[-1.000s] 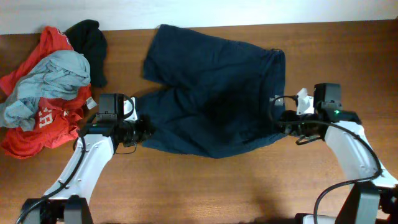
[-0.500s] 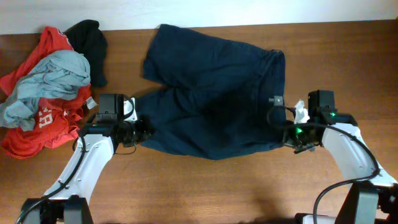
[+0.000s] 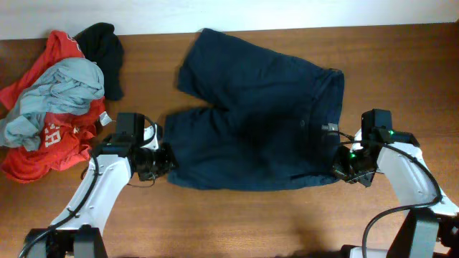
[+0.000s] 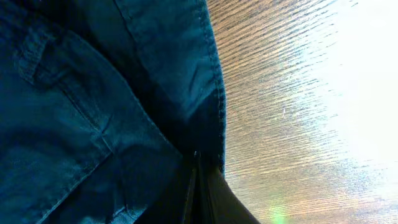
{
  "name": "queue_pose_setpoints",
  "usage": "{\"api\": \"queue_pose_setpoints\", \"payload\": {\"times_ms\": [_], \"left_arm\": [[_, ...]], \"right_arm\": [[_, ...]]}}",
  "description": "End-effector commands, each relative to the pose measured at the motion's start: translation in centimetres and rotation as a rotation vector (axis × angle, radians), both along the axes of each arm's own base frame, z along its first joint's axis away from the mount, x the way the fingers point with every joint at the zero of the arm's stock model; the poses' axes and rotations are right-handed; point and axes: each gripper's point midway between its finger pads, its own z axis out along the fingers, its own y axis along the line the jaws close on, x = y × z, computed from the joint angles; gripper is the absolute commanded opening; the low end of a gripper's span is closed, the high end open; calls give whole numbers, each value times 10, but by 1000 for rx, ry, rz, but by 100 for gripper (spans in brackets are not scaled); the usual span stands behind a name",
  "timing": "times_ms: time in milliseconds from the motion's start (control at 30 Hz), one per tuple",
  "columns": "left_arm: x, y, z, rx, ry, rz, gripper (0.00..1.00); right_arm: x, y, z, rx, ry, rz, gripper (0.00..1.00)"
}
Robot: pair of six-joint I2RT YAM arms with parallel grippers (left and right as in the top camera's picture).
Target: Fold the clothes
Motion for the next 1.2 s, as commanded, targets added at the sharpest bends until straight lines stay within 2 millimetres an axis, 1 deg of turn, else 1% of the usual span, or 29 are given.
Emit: {"api": "queue_pose_setpoints", "payload": {"times_ms": [0,67,100,233,333,400,500,600,833,967,1000,1033,1100,1167], "left_arm": [[-3,3,1,13,4,-39,16],[-6,2,0,16,5,-65,24],[-7,2,0,17,9,-72,26],[-11,4,-1,33,12,-99,38],[-10,12,-5,83,14,-91,41],[-13,13,-7,92,30,-90,43],[-26,9,-19,90,91,-111,43],[-33,6,-29,99,130,-130,43],[-46,6,-54,114,239,-144,42],[-54,11,-60,140,285,-145,42],[-55,15,-61,165,288,-144,34],[-55,19,-62,191,288,-142,32],[-53,25,-63,222,283,-139,29],[-51,25,-63,226,279,-128,27]], "right_arm": [[0,-6,-1,-26,1,-17,4],[0,-6,-1,-27,-2,-17,4],[1,-6,-1,-27,-4,-16,4],[2,-6,-1,-27,-8,-13,4],[4,-2,0,-5,-23,17,4],[4,1,0,10,-28,32,4],[5,2,0,18,-33,41,4],[4,2,0,18,-33,45,4],[5,2,0,18,-34,48,4],[5,2,0,18,-34,48,4],[5,2,0,18,-34,48,4],[5,2,0,18,-36,48,4],[5,2,0,17,-38,48,4],[5,2,0,17,-37,48,4]]}}
